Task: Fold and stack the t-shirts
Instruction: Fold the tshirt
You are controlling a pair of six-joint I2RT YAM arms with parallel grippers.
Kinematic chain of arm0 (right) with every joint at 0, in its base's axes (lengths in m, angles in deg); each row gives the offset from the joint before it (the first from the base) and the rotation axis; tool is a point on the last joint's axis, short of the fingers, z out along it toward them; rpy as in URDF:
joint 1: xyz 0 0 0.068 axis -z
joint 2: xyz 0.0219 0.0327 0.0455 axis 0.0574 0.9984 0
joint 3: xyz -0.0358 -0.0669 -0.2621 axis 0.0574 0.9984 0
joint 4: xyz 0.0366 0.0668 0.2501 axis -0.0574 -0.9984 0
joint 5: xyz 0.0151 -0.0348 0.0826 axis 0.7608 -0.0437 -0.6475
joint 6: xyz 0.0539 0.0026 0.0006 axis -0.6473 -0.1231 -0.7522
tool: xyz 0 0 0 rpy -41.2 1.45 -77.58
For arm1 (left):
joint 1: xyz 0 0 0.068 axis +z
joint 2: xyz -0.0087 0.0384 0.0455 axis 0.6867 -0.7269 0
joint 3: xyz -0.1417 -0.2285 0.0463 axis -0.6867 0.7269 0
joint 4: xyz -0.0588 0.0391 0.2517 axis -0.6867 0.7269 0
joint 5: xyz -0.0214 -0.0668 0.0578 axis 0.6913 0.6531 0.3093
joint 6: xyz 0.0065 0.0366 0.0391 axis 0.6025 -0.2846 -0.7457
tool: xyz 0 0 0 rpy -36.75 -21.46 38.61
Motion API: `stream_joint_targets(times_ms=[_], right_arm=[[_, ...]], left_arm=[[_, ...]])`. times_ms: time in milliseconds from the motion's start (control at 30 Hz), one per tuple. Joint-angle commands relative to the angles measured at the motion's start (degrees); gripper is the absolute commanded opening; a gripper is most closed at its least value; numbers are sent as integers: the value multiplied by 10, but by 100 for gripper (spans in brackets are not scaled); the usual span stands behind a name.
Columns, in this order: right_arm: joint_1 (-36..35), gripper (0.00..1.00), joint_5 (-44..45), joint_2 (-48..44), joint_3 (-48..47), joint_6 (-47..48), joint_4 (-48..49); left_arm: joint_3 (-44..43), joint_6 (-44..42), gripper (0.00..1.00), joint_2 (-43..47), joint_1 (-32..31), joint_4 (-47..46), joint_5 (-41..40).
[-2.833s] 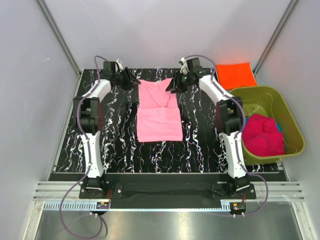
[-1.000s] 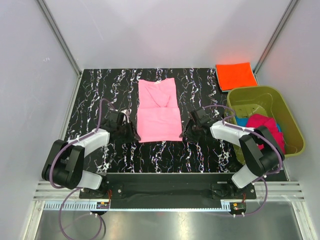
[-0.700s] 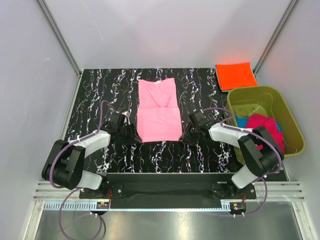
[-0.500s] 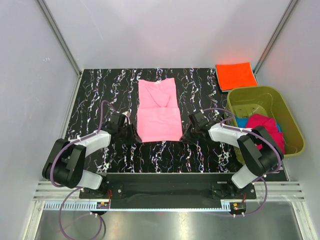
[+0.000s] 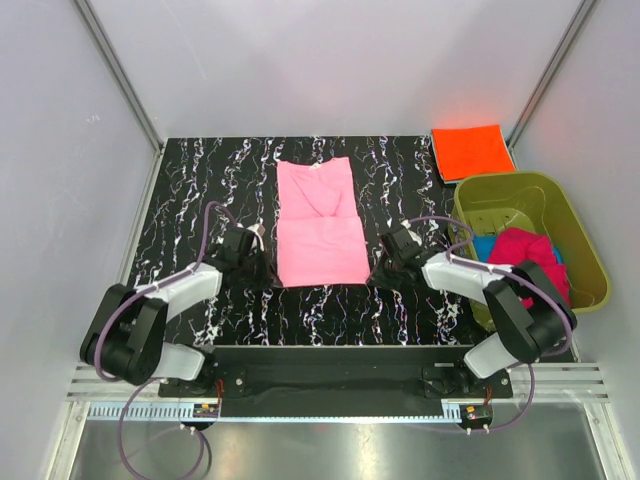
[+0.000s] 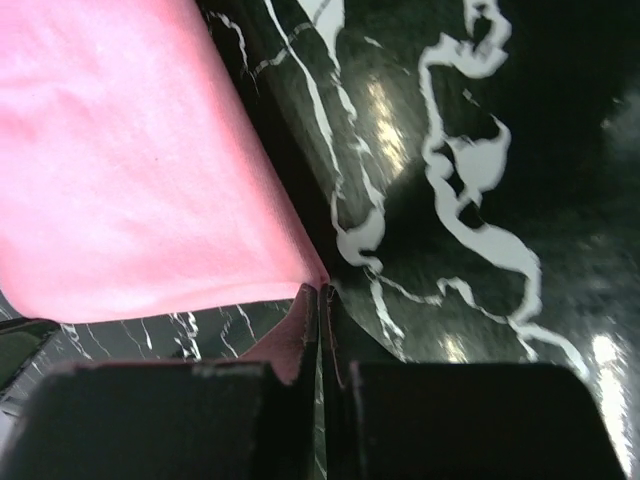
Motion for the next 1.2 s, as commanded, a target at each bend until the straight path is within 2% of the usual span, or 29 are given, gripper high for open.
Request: stream_joint_targets(times_ms=[0, 267, 367, 533, 633, 733, 967, 1167], right_arm=[[-6, 0, 37, -64, 21, 25, -47], [-25, 0, 28, -188, 58, 33, -124], [-33, 0, 34, -285, 62, 36, -175], [-35, 0, 27, -384, 45, 44, -239], [-36, 0, 32, -412, 11, 51, -266], [-36, 0, 50, -402, -29, 79, -269], [-30, 0, 116, -270, -149, 168, -264], [32, 0, 60, -151, -251, 248, -229]], left_arm=[[2, -8, 0, 49, -14, 20, -19], [12, 15, 0, 171, -66, 93, -39], [23, 40, 0, 230, -84, 114, -35], [-16, 64, 0, 298, -116, 166, -43], [-50, 66, 0, 294, -119, 170, -33], [-88, 51, 0, 261, -118, 177, -41], [-213, 19, 0, 135, -91, 185, -42], [-319, -8, 0, 25, -27, 182, -10]])
